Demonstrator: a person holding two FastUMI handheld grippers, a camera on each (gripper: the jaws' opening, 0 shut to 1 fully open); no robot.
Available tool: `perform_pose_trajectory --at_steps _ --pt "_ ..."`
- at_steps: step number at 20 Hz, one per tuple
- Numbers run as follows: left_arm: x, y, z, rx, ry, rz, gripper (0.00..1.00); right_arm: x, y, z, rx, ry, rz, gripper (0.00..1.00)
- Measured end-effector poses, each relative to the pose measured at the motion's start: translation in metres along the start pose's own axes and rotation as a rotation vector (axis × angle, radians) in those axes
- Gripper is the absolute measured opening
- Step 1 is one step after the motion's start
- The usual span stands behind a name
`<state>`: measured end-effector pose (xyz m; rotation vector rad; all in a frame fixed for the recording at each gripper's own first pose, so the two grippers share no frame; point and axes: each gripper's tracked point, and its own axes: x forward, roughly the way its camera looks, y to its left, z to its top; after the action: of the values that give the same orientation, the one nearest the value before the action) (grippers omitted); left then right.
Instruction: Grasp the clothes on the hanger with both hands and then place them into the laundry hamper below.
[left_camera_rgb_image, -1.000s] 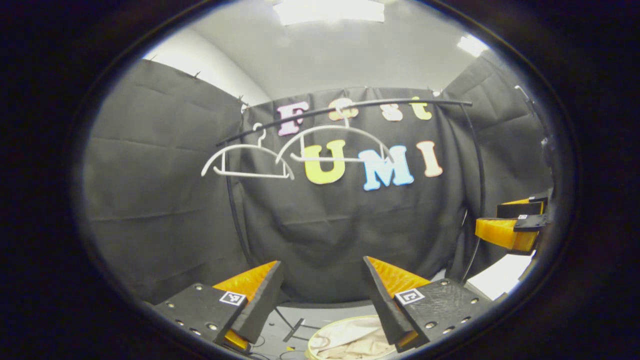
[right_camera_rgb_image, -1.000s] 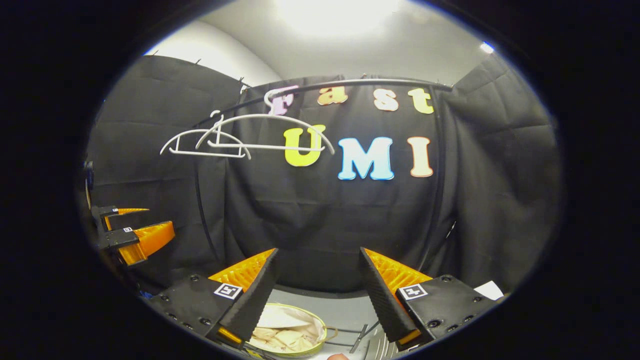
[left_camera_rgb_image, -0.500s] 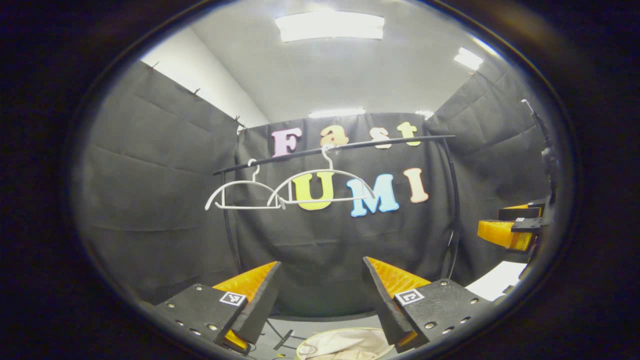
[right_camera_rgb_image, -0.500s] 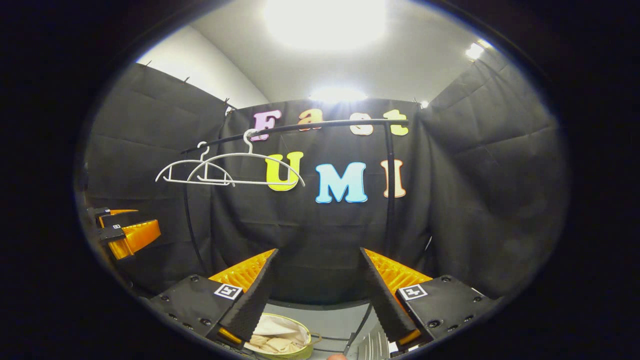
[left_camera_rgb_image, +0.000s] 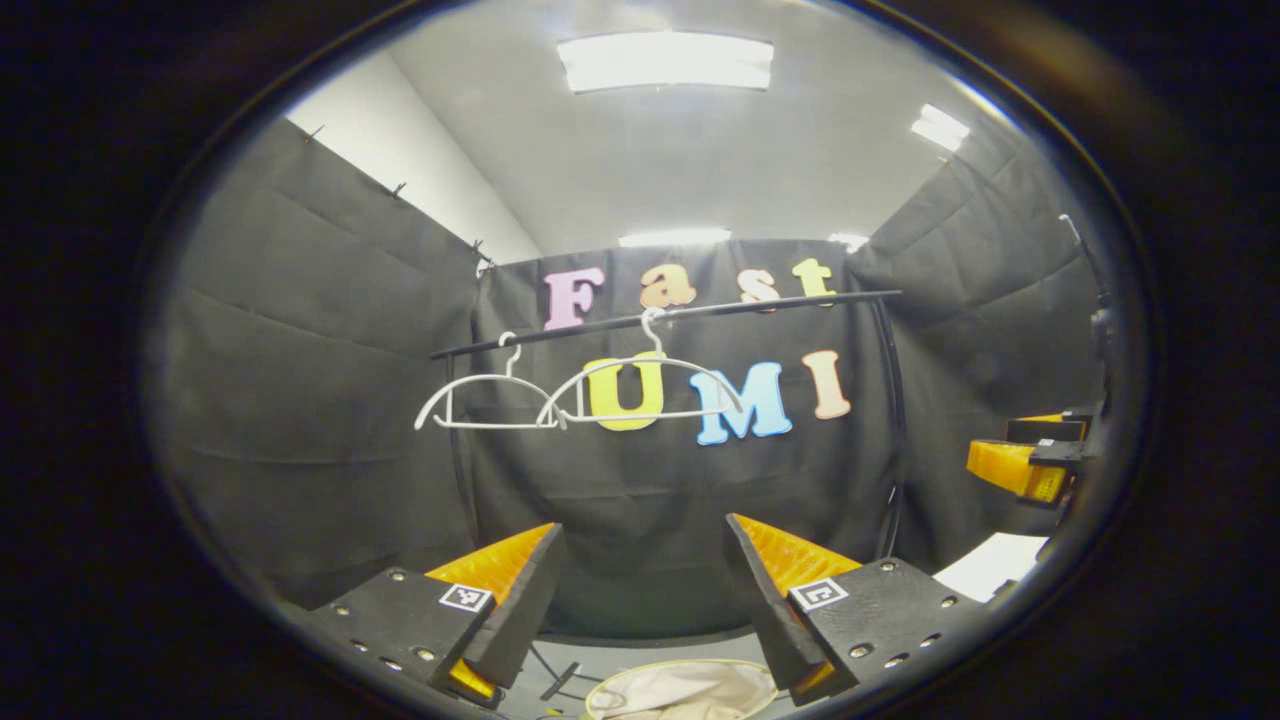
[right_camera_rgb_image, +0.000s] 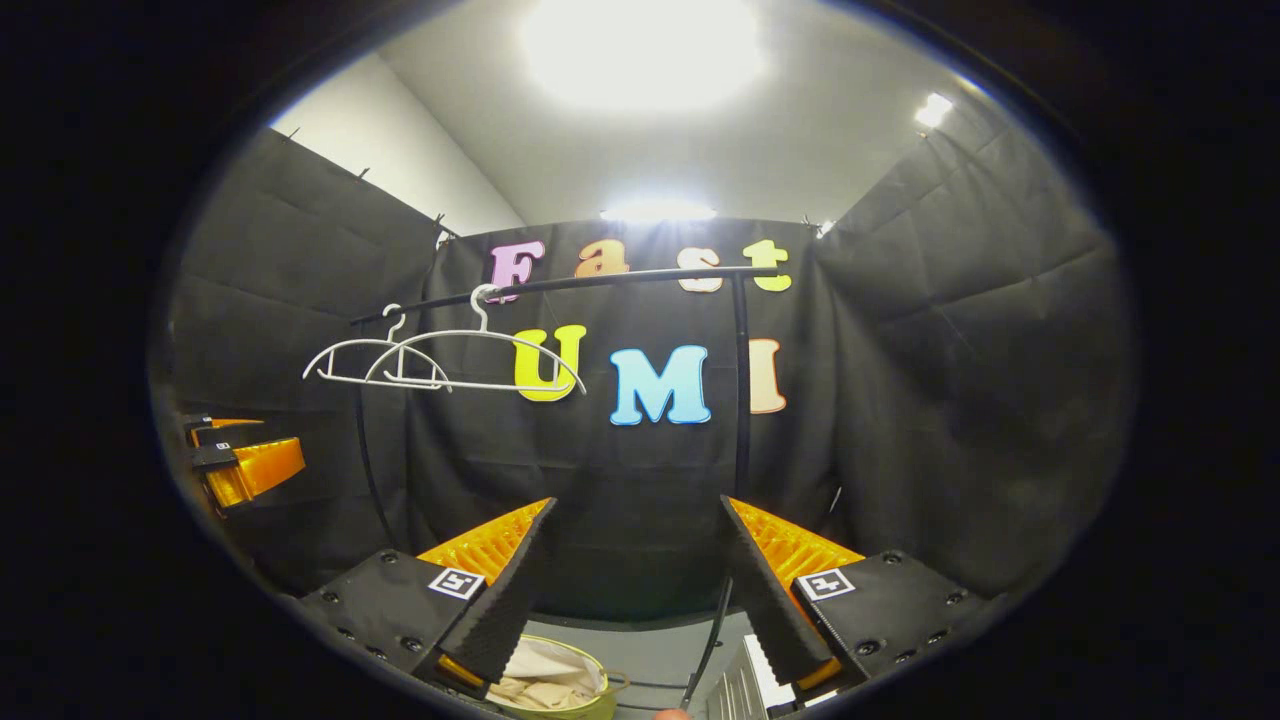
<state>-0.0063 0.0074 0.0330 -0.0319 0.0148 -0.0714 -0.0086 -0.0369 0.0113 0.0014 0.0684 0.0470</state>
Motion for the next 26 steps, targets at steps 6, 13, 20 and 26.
perform_pose_trajectory --at_steps 6,13,20,26 --pt "-0.006 0.002 0.004 0.011 -0.010 -0.006 0.93 0.001 0.008 0.007 -0.012 -0.020 0.007 0.98" --pt "0.000 0.006 0.006 0.017 -0.023 0.006 0.93 0.010 0.012 0.011 -0.027 -0.046 0.015 0.98" --pt "0.002 0.007 0.008 0.021 -0.035 0.014 0.93 0.018 0.013 0.015 -0.024 -0.064 0.013 0.96" --pt "0.010 0.008 0.003 0.019 -0.033 0.025 0.93 0.027 0.016 0.016 -0.025 -0.073 0.022 0.96"
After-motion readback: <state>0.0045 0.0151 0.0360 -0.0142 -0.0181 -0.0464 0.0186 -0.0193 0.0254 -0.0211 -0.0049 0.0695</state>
